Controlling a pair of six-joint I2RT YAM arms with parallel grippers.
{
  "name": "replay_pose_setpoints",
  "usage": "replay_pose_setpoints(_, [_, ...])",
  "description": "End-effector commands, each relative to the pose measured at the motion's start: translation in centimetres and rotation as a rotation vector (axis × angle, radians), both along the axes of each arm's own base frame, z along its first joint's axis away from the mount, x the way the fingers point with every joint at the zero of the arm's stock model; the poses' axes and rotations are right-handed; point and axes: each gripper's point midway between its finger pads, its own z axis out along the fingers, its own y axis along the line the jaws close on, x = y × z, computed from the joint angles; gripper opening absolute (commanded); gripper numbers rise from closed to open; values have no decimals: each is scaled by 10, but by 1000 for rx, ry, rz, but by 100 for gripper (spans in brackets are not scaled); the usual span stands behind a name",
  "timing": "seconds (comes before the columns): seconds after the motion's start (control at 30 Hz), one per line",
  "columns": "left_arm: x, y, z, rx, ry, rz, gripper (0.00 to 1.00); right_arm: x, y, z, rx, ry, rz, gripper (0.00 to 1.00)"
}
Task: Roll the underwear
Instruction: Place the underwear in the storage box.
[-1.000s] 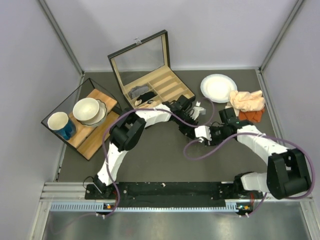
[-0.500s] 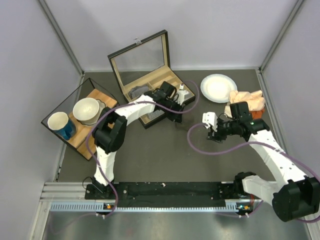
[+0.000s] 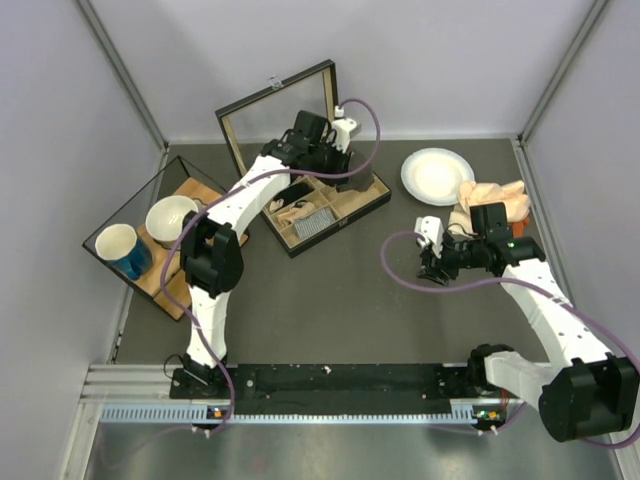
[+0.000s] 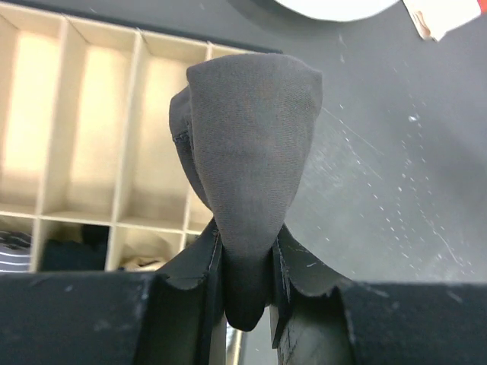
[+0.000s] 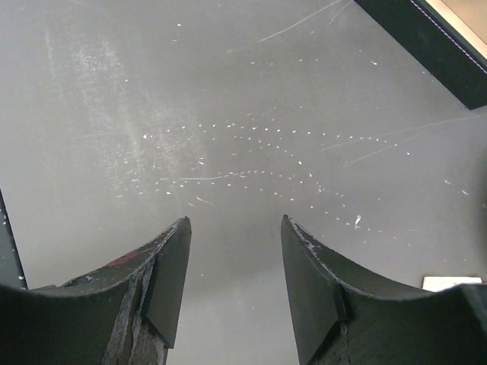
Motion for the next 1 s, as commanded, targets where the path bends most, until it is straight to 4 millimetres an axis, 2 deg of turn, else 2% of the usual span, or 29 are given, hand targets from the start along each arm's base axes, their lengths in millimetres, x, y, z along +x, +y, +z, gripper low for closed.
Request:
replay_pose_setpoints(0.0, [31,3,22,51,-136,23,0,-2,2,3,34,24,0,51])
replay_pose_setpoints(0.03, [37,4,10,81,-136,21,0,-1,2,3,33,23,-3,51])
replay_pose_setpoints(0.07, [42,5,11,94,-150,30,0,-2,2,2,33,27,-1,51])
replay_pose_setpoints(0.2, [49,1,-22,128,-105,20,0,-2,1,0,32,35,-5,51])
replay_pose_setpoints(0.53, [24,-18,-90,192,40,-13,0,-1,-1,-3,28,50,-13,51])
replay_pose_setpoints(0.73, [3,-13,-127,242,172,-26,0,-2,-2,0,38,47,-15,51])
replay_pose_setpoints(0.9, [-10,-6,-148,285,257,-27,12,-3,-1,2,45,45,-11,51])
replay_pose_setpoints(0.97, [-7,-4,-147,293,250,-16,19,-5,0,3,52,46,-6,51])
